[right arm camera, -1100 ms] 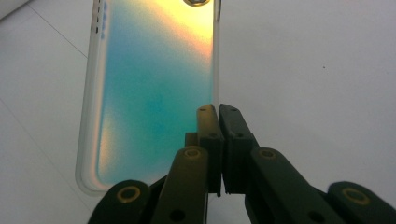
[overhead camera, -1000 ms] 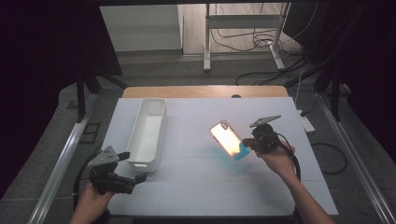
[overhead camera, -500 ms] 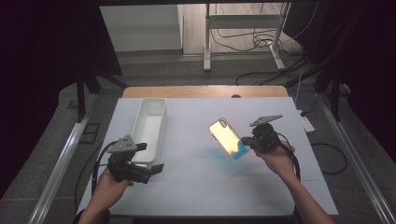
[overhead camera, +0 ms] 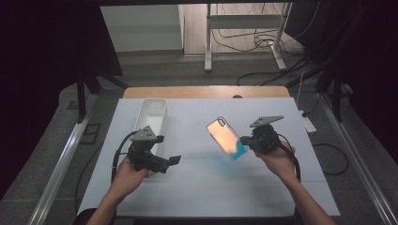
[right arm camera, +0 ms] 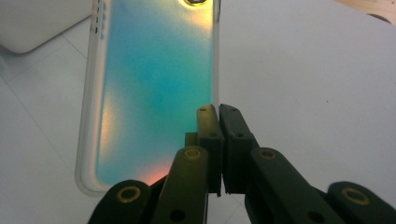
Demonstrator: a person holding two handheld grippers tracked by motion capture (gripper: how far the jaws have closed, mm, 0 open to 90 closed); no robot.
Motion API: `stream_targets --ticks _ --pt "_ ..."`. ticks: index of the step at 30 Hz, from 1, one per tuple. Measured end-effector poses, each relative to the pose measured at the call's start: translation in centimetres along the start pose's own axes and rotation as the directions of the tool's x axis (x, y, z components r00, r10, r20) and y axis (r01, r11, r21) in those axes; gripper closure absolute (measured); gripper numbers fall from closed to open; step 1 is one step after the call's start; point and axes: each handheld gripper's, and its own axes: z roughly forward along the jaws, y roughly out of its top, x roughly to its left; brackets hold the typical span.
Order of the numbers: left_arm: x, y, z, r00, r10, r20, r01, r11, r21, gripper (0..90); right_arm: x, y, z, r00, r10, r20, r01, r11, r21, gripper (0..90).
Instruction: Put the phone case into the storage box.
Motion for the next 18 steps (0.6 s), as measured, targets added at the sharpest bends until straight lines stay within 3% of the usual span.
stream_targets --ticks 10,18 --pt "0.1 1.7 1.8 0.9998 -0.014 0.017 0.014 0.9999 -0.008 0.0 0.6 0.3 -0.2 0.9999 -0.016 -0.006 0.016 0.999 -0.028 88.0" --pt "0.2 1.5 2.9 0.9987 -0.029 0.041 0.030 0.9994 -0.016 0.0 1.4 0.5 -0.1 0.9994 -0.032 -0.015 0.031 0.999 -0.033 88.0"
